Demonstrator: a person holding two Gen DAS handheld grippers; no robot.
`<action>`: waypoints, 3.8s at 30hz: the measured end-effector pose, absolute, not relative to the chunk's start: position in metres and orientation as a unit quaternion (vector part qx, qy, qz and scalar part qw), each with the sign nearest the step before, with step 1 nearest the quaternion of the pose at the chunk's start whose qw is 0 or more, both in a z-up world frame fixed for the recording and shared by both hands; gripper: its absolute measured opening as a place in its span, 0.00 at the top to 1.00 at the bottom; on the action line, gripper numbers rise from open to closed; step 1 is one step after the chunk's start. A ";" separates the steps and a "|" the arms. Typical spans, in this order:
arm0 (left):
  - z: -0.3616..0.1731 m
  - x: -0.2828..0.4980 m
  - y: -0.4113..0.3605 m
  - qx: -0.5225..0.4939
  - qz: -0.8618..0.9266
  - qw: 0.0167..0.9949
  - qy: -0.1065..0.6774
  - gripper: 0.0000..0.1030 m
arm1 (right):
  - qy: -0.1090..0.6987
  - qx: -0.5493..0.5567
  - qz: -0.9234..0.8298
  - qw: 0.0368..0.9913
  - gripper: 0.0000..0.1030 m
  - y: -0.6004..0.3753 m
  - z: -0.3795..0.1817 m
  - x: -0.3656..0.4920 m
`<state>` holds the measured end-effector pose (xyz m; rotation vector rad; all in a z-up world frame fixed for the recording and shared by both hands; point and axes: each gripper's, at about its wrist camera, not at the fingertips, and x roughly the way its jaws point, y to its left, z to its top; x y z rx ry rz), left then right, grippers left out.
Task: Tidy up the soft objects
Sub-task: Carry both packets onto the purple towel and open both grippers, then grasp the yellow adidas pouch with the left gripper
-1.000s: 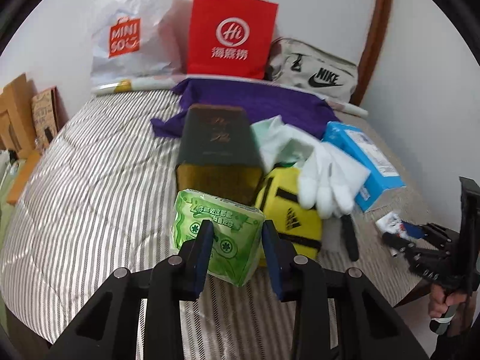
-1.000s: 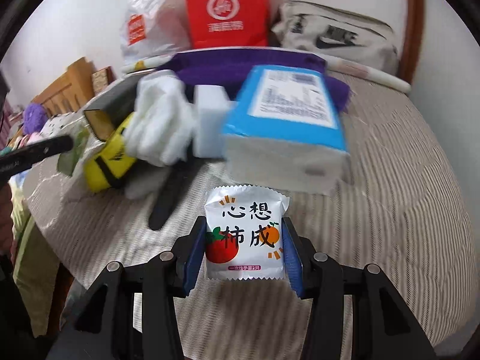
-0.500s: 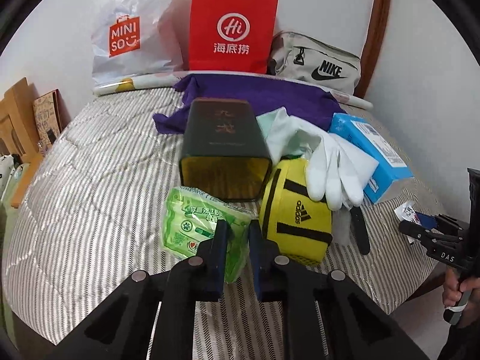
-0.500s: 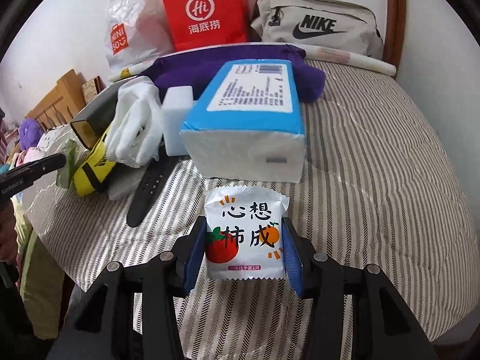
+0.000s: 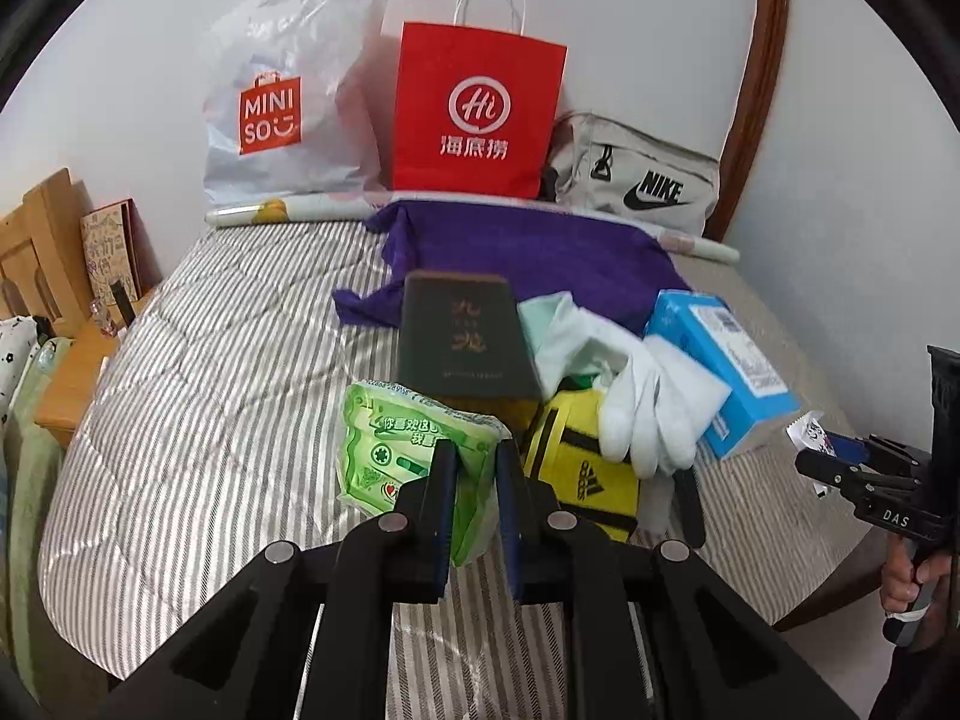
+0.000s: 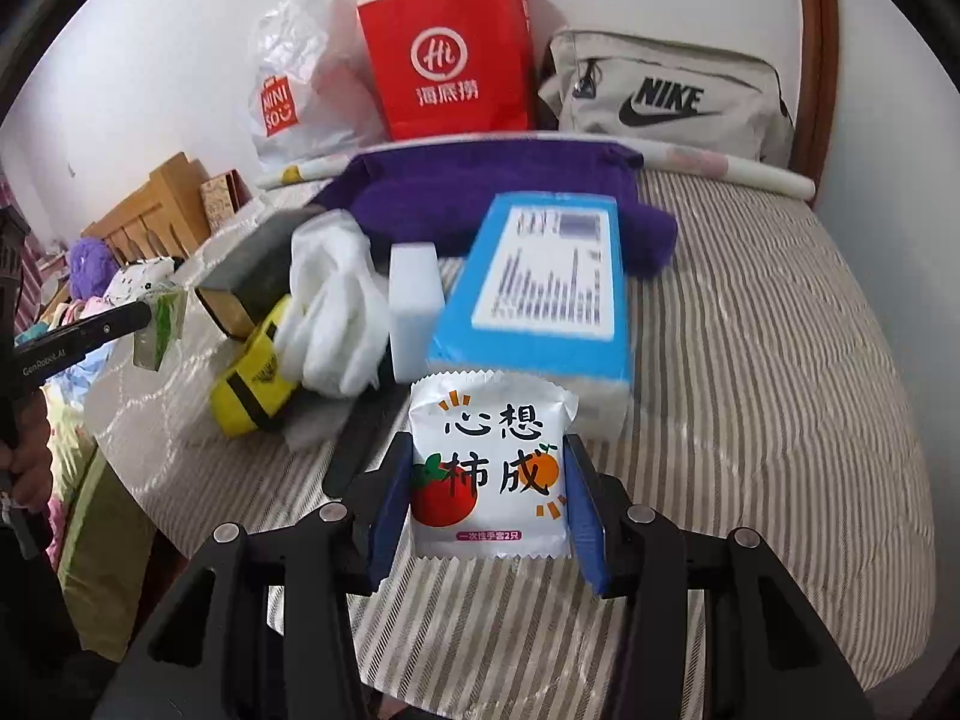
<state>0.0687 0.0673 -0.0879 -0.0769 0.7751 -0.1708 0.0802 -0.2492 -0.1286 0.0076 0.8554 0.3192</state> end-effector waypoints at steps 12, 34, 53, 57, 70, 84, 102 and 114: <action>-0.050 0.134 0.060 -0.022 -0.080 0.926 0.367 0.87 | 0.400 -0.003 0.160 0.903 0.54 -0.243 -0.087 0.150; -0.072 0.320 0.027 -0.020 -0.108 0.890 0.442 0.87 | 0.438 -0.003 0.154 0.886 0.54 -0.230 -0.099 0.329; -0.125 0.415 0.005 -0.019 -0.108 0.856 0.505 0.85 | 0.504 -0.028 0.158 0.849 0.53 -0.217 -0.144 0.379; -0.132 0.418 0.006 -0.036 -0.117 0.847 0.517 0.82 | 0.514 -0.026 0.157 0.843 0.48 -0.215 -0.150 0.384; -0.111 0.391 0.013 -0.029 -0.084 0.855 0.511 0.43 | 0.521 -0.040 0.128 0.843 0.27 -0.217 -0.144 0.379; -0.061 0.283 0.044 -0.056 -0.060 0.897 0.435 0.34 | 0.463 -0.031 0.131 0.876 0.27 -0.232 -0.092 0.298; -0.101 0.131 0.025 -0.029 -0.134 0.868 0.478 0.22 | 0.438 0.018 0.156 0.885 0.27 -0.225 -0.092 0.147; -0.151 0.115 -0.012 0.048 -0.171 0.856 0.485 0.21 | 0.446 0.031 0.153 0.881 0.27 -0.231 -0.120 0.095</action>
